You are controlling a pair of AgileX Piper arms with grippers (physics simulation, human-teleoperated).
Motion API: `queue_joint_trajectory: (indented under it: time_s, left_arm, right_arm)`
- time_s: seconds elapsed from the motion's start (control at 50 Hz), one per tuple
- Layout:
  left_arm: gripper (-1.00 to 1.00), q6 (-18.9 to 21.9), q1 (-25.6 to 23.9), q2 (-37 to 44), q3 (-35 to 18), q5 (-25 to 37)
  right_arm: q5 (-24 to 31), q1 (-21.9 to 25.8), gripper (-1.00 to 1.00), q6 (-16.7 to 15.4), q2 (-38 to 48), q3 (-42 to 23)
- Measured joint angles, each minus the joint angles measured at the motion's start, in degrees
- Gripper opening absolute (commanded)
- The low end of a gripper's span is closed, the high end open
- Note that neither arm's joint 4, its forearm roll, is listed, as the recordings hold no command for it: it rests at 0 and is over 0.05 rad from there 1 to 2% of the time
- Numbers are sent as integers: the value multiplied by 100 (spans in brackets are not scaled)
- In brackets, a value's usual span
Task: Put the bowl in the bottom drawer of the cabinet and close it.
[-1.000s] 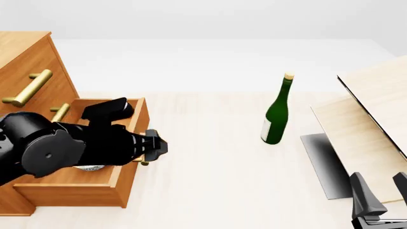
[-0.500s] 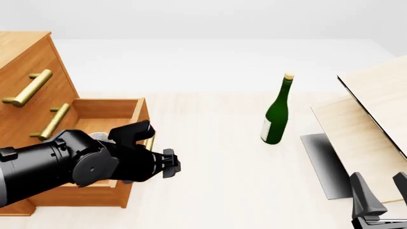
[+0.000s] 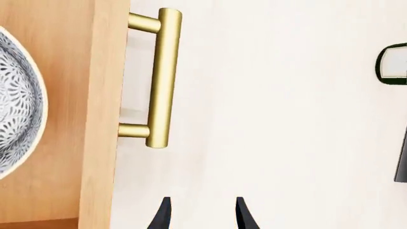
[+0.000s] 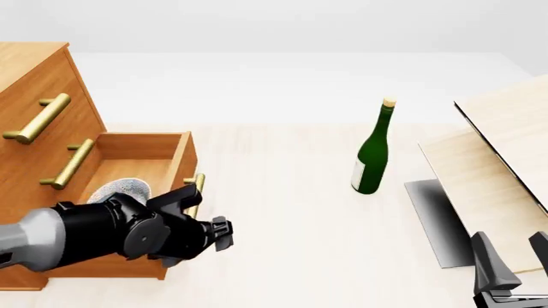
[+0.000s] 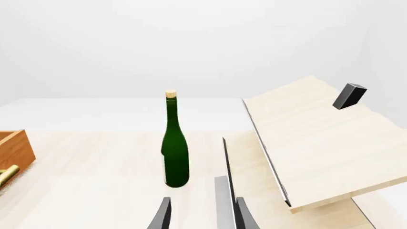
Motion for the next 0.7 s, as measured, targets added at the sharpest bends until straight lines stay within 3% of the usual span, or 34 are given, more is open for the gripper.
queue_joint_trajectory:
  time_s: [0.38, 0.7]
  left_arm:
    - [100, -273, 675, 346, 382, -377]
    - [100, 38, 1510, 424, 417, -365]
  right_arm:
    - [0, 0, 100, 0, 0, 0]
    - [0, 0, 100, 0, 0, 0]
